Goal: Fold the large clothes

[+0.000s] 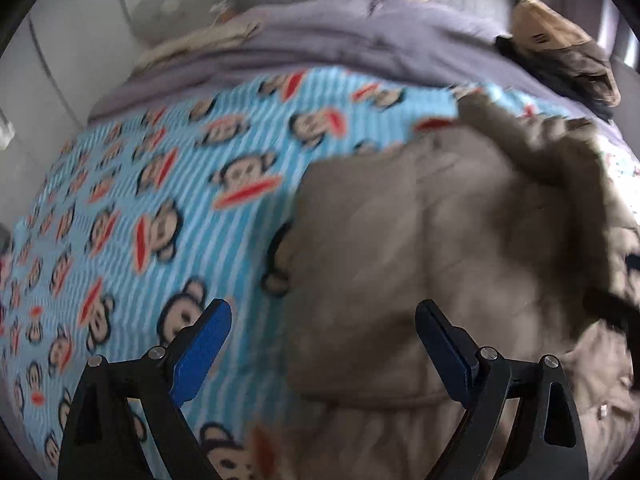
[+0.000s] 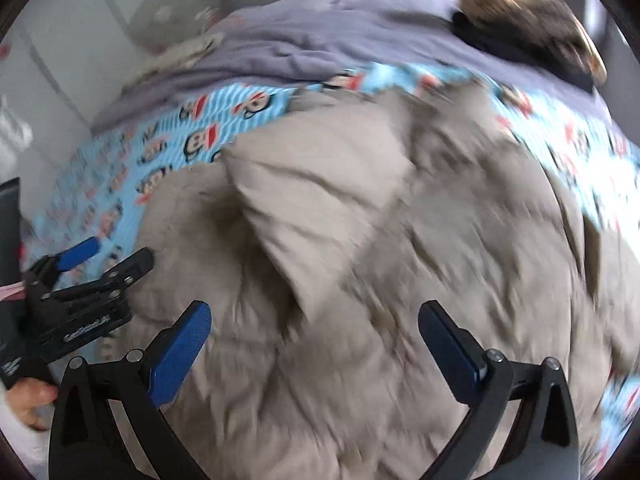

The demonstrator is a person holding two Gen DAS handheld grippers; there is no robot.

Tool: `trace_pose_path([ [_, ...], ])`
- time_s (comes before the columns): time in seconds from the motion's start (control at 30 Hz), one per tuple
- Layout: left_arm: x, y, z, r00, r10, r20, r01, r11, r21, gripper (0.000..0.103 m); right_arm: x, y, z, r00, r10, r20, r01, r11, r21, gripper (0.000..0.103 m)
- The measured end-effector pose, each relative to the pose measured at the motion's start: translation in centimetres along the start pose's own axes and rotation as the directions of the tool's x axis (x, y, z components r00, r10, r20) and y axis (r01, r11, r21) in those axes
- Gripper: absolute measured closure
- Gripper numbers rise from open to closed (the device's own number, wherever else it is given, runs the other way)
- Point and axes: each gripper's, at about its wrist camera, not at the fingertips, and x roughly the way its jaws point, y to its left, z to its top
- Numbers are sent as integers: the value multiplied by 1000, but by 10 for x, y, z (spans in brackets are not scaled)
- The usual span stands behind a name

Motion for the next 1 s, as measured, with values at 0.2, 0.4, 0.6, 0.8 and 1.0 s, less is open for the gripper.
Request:
trace_pose_path([
  [0.2,19,-1,-17,1000,-4,-11,4,1000,-9,9,-12,-49,-11,995,-61,77,54,995,86,97],
  [0.4,24,-15,-20,999,-36,-21,36,999,13,9,-24,-166,-92,986,150,78,-169,838,519,96],
  [0.6,7,-10,-5,999,-44,-12,44,999,-2,9,-42,-215,-128,990,114,88,-144,724,675,74],
  [0.8,4,6,38,997,17,71,-13,999,-45,9,-86,-211,-107,987,41,158,-124,818,562,80],
  [1.0,60,-7,47,997,71,-19,-72,997,-41,9,-15,-165,-81,998,67,14,-68,949,308,82],
])
